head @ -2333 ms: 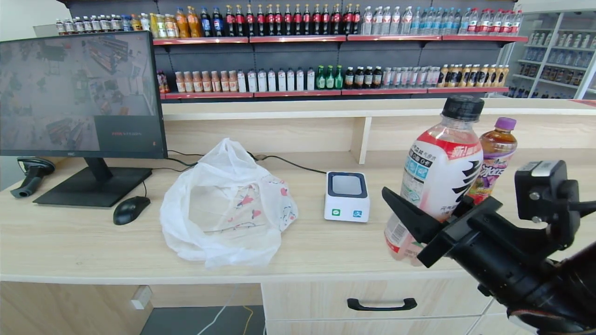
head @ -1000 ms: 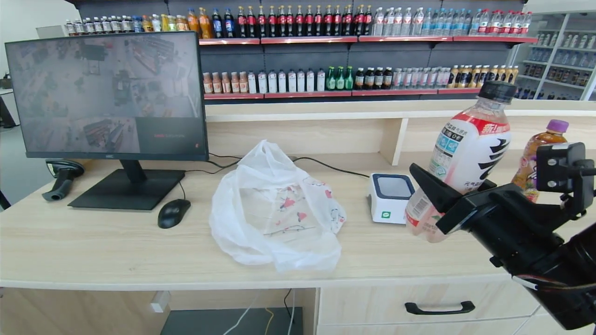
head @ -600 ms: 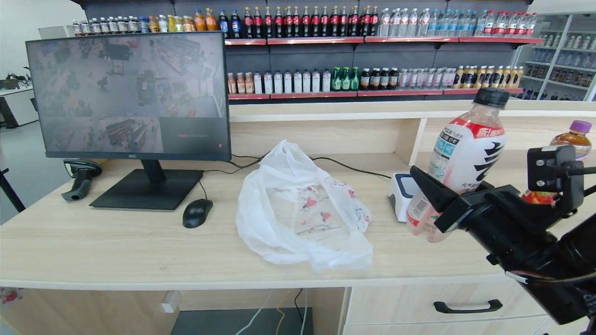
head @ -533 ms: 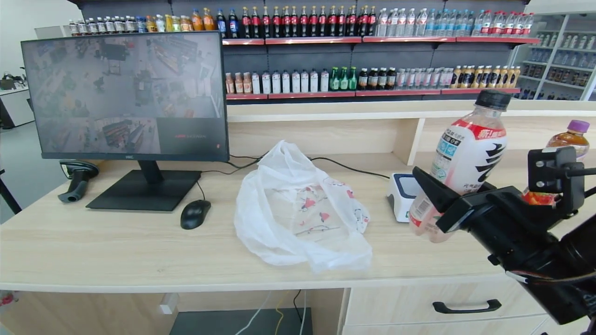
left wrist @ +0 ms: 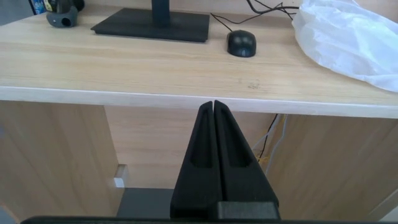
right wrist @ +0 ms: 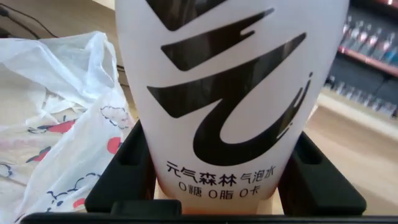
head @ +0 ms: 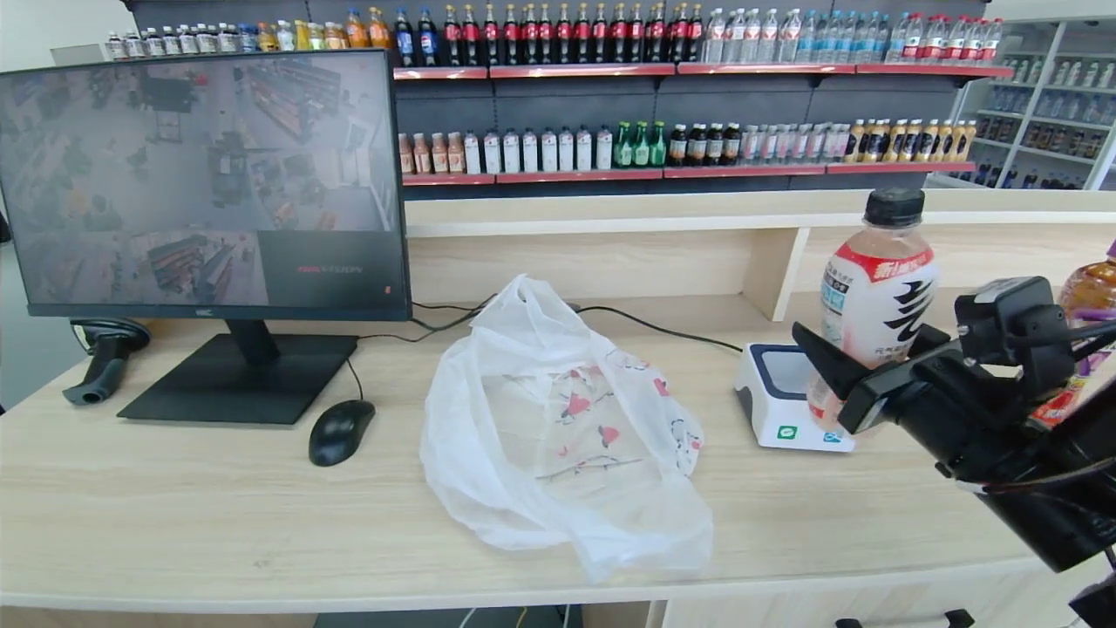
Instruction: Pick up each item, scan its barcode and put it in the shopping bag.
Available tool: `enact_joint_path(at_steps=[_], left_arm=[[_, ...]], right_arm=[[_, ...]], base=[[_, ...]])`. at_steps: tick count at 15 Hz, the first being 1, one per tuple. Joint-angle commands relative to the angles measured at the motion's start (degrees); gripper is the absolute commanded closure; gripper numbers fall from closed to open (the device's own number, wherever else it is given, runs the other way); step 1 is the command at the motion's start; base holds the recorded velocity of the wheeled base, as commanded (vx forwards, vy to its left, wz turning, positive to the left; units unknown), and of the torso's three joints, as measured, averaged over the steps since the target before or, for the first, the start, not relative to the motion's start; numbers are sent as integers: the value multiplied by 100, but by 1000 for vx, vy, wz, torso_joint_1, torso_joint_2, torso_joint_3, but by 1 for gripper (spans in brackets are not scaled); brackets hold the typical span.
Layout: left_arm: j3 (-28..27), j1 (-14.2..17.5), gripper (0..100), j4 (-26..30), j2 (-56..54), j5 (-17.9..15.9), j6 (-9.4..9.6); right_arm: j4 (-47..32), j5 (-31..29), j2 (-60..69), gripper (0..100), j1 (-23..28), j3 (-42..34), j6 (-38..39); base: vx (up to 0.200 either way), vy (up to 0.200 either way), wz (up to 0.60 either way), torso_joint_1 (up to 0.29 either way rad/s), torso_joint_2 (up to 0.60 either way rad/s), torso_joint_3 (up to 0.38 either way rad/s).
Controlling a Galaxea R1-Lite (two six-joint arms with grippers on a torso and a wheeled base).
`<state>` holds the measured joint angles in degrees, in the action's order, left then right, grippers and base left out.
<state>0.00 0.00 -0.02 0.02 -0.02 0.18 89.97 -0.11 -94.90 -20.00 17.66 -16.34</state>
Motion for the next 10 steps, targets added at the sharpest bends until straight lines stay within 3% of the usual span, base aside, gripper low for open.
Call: enact_joint_path(at_steps=[1,3,10], left_arm=[[0,0,100,-6,-2,2,-1],[0,0,100,-6,-2,2,-1],[0,0,100,-6,-2,2,-1]], right_arm=[[3,899,-151,100,744,492,-827],[3,1593,-222,100,1174,853,-1487],[3,3140,-1232,100,1306,1573,-2884]], base=[[0,0,0,0,0,0],[0,0,0,0,0,0],[0,0,0,0,0,0]])
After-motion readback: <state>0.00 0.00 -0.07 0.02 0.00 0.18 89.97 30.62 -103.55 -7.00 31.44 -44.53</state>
